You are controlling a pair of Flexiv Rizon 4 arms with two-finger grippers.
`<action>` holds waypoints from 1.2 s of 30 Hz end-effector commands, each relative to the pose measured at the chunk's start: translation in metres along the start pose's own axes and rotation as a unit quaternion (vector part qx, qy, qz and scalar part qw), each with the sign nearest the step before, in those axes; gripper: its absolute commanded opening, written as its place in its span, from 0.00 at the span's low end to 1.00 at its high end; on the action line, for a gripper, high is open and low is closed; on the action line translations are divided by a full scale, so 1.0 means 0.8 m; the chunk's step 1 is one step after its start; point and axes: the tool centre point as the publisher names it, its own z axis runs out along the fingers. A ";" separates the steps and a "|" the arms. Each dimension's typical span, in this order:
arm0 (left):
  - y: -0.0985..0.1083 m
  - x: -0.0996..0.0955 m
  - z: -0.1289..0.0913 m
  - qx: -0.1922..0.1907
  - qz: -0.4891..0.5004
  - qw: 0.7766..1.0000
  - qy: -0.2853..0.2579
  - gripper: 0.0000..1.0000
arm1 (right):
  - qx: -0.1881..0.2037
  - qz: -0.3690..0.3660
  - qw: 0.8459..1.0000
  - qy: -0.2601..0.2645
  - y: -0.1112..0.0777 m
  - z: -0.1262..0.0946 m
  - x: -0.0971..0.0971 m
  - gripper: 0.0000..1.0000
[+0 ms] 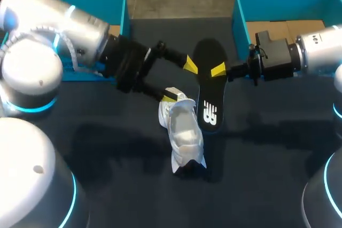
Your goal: Take the shoe out of the shoebox, open the shoe tongue, remove and reinsert the insole, then place the shoe into the shoebox
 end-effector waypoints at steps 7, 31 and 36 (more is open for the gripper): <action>0.014 -0.002 -0.021 -0.004 -0.008 0.956 0.293 1.00 | 0.011 0.004 1.000 0.000 0.001 0.016 -0.014 0.00; 0.046 -0.034 -0.011 -0.030 -0.031 0.885 0.464 1.00 | 0.043 -0.006 0.999 0.009 0.012 0.038 -0.018 0.00; 0.052 -0.042 -0.011 -0.036 -0.027 0.876 0.480 1.00 | 0.047 -0.011 0.999 0.012 0.016 0.039 -0.015 0.00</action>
